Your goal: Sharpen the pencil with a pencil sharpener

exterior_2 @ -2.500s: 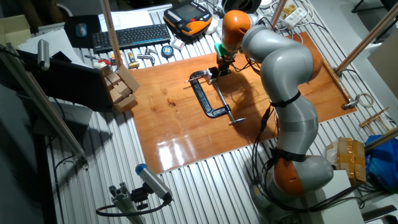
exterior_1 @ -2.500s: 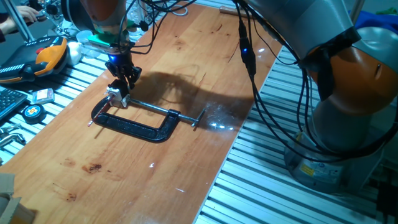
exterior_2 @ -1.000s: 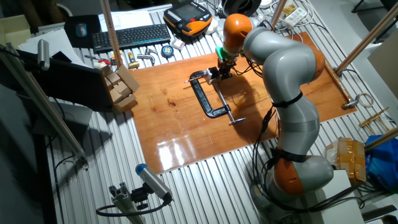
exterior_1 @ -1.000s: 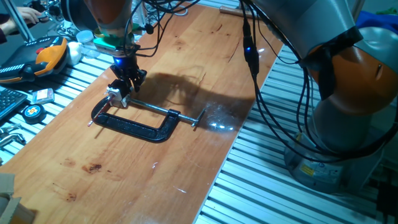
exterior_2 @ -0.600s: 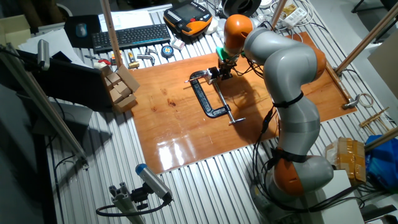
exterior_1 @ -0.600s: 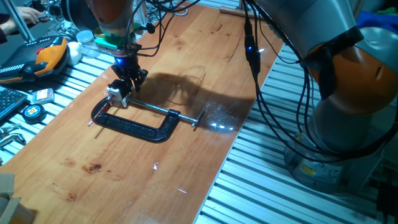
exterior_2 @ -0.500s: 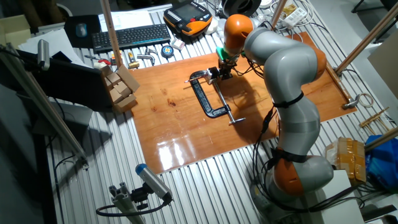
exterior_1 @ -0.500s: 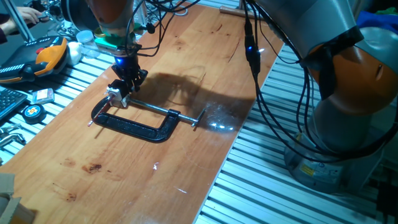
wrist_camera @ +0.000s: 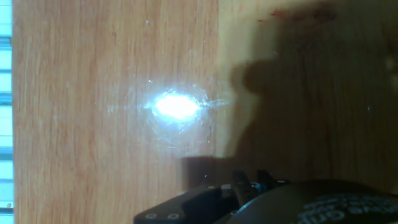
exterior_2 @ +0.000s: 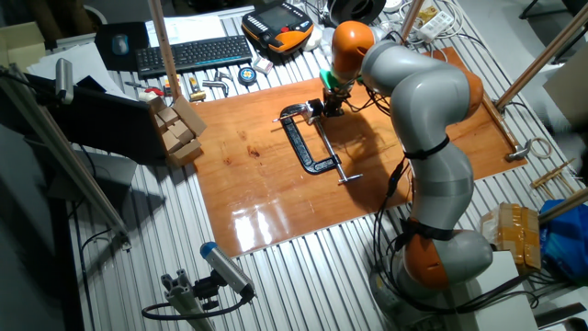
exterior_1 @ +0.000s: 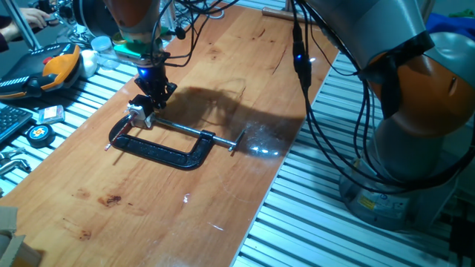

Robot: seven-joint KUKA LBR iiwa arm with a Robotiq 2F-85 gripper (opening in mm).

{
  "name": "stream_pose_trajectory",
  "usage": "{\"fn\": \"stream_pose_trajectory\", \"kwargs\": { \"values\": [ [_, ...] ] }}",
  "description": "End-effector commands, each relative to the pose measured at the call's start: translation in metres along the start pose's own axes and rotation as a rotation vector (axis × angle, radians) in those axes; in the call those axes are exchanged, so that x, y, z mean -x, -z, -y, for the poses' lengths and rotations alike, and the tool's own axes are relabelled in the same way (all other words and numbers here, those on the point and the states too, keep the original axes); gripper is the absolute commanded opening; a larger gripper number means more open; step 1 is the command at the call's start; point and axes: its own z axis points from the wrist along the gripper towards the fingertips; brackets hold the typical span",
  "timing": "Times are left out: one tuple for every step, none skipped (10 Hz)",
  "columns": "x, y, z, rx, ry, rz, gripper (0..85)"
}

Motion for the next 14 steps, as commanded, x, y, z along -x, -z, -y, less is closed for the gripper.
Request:
{"fn": "stream_pose_trajectory", "kwargs": {
  "values": [
    [0.0, 0.001, 0.0, -0.001, 0.001, 0.003, 0.0],
    [0.0, 0.002, 0.0, -0.008, 0.001, 0.007, 0.0],
    [0.0, 0.004, -0.001, -0.014, 0.001, 0.007, 0.0],
    [0.0, 0.007, -0.001, -0.018, 0.001, 0.003, 0.0],
    [0.0, 0.01, -0.001, -0.024, 0.001, -0.002, 0.0],
    [0.0, 0.013, -0.001, -0.027, 0.001, -0.005, 0.0],
    [0.0, 0.014, -0.001, -0.027, 0.001, -0.003, 0.0],
    [0.001, 0.015, 0.0, -0.027, 0.004, -0.002, 0.0],
    [0.001, 0.017, 0.0, -0.027, 0.008, -0.002, 0.0],
    [0.001, 0.02, 0.001, -0.027, 0.009, -0.001, 0.0],
    [0.001, 0.022, 0.002, -0.027, 0.011, 0.001, 0.0],
    [0.001, 0.024, 0.002, -0.028, 0.011, 0.003, 0.0],
    [0.0, 0.025, 0.002, -0.028, 0.006, 0.003, 0.0],
    [0.0, 0.027, 0.001, -0.028, 0.004, 0.003, 0.0]
  ]
}}
